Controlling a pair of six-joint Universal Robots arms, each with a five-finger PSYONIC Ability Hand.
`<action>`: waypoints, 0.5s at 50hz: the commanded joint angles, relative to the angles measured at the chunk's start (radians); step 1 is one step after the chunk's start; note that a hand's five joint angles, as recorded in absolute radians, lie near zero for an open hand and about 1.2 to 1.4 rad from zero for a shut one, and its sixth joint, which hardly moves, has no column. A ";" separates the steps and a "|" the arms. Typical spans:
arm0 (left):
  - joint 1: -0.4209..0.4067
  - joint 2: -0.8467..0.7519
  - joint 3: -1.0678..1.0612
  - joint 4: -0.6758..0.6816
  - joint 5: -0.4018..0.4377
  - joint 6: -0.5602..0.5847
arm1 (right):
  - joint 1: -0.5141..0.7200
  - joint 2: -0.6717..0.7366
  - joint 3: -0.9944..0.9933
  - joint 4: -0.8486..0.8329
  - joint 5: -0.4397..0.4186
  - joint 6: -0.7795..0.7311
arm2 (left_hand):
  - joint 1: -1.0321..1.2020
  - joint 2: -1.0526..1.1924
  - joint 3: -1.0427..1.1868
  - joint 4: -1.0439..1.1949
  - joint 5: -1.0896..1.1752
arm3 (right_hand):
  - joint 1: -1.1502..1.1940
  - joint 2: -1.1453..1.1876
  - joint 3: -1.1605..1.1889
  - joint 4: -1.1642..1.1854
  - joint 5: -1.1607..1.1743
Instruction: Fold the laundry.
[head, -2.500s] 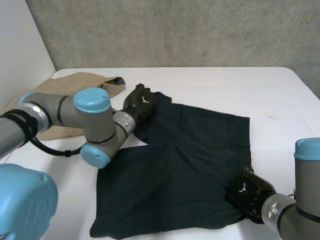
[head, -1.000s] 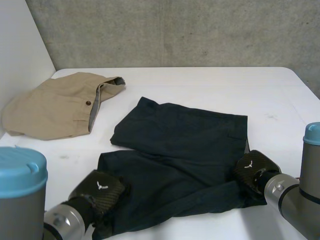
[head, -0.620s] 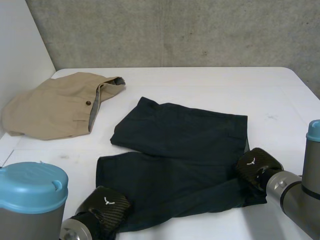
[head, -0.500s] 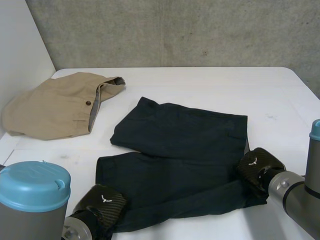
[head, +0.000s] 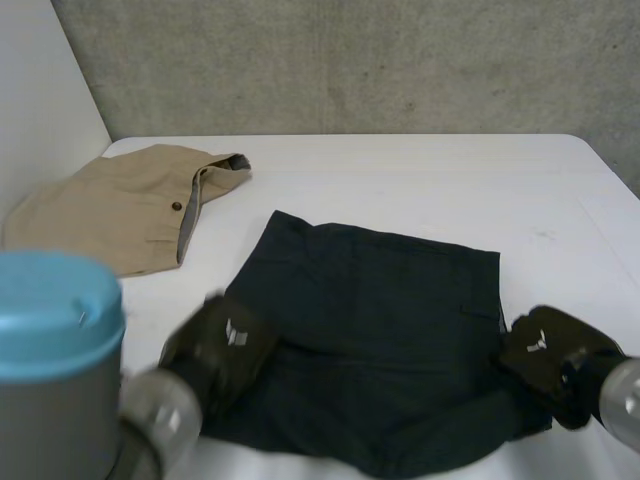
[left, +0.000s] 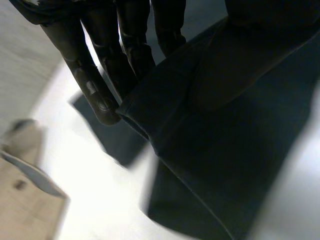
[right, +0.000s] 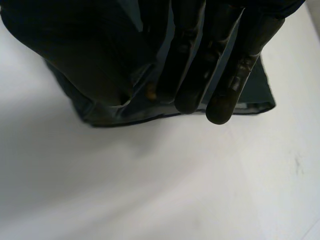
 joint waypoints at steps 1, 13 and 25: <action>0.066 -0.284 0.252 0.269 -0.003 -0.002 | 0.027 0.187 -0.151 -0.177 0.056 0.154 | 0.265 0.200 0.211 0.199 0.216 | 0.405 0.212 0.213 0.202 0.221; 0.112 -0.635 0.567 0.626 0.008 0.195 | 0.119 0.492 -0.484 -0.361 0.273 0.197 | 0.265 0.200 0.211 0.199 0.216 | 0.405 0.212 0.213 0.202 0.221; 0.123 -0.875 0.788 0.749 0.064 0.243 | 0.134 0.830 -0.850 -0.481 0.389 0.197 | 0.265 0.200 0.211 0.199 0.216 | 0.405 0.212 0.213 0.202 0.221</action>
